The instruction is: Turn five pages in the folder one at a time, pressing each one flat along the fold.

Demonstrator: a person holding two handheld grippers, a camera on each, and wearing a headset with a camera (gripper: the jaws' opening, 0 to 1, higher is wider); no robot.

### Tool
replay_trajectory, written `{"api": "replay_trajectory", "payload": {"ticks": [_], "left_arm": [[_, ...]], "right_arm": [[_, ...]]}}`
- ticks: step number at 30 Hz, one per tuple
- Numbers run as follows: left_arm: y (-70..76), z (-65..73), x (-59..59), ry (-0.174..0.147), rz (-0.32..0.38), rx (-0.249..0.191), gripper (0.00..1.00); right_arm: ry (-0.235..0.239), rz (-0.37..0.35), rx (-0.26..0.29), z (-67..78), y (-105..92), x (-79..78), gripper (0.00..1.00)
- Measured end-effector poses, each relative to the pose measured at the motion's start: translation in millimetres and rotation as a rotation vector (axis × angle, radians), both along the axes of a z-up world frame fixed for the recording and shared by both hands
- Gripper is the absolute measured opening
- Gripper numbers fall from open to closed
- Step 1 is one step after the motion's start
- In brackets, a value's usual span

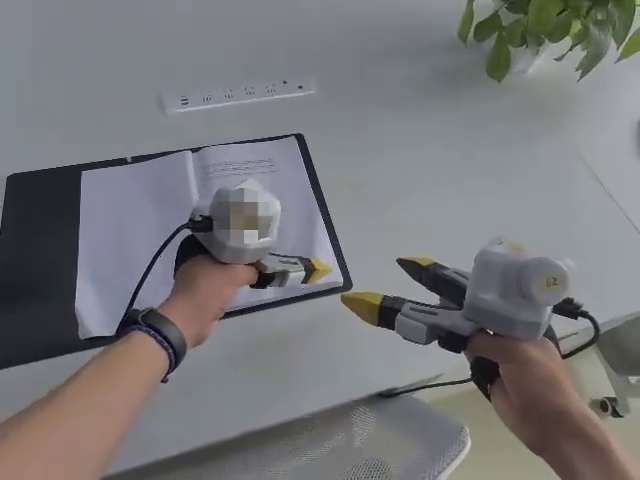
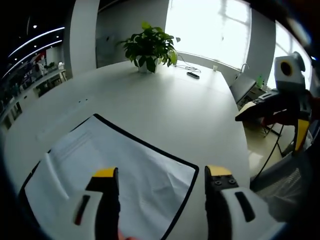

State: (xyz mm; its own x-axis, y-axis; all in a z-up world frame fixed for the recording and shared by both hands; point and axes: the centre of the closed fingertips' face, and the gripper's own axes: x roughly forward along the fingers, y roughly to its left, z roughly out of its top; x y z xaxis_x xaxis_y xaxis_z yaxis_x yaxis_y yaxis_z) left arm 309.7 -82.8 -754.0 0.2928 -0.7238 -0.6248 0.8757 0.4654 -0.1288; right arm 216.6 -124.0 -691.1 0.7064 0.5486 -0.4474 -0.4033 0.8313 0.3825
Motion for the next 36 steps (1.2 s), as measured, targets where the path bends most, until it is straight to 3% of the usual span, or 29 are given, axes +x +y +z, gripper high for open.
{"api": "replay_trajectory", "payload": {"ticks": [3, 11, 19, 24, 36], "left_arm": [[-1.4, -11.0, 1.8, 0.005, 0.006, 0.026, 0.69], [-11.2, -28.0, 3.7, 0.022, 0.027, 0.037, 0.69], [-14.6, -49.2, 4.2, 0.012, 0.029, 0.079, 0.71], [-12.4, -52.6, 5.2, -0.03, 0.003, 0.114, 0.69], [-10.4, -49.8, 8.3, -0.017, 0.002, 0.098, 0.67]], "right_arm": [[0.008, 0.001, 0.003, -2.2, -1.5, -0.9, 0.68], [0.021, 0.016, 0.009, -5.8, -2.2, 2.3, 0.68], [0.016, 0.023, 0.019, -3.1, -3.2, 9.8, 0.67], [0.019, 0.022, 0.023, -4.7, -4.4, 12.1, 0.66], [0.031, 0.029, 0.038, -11.6, -1.3, 15.6, 0.64]]}}
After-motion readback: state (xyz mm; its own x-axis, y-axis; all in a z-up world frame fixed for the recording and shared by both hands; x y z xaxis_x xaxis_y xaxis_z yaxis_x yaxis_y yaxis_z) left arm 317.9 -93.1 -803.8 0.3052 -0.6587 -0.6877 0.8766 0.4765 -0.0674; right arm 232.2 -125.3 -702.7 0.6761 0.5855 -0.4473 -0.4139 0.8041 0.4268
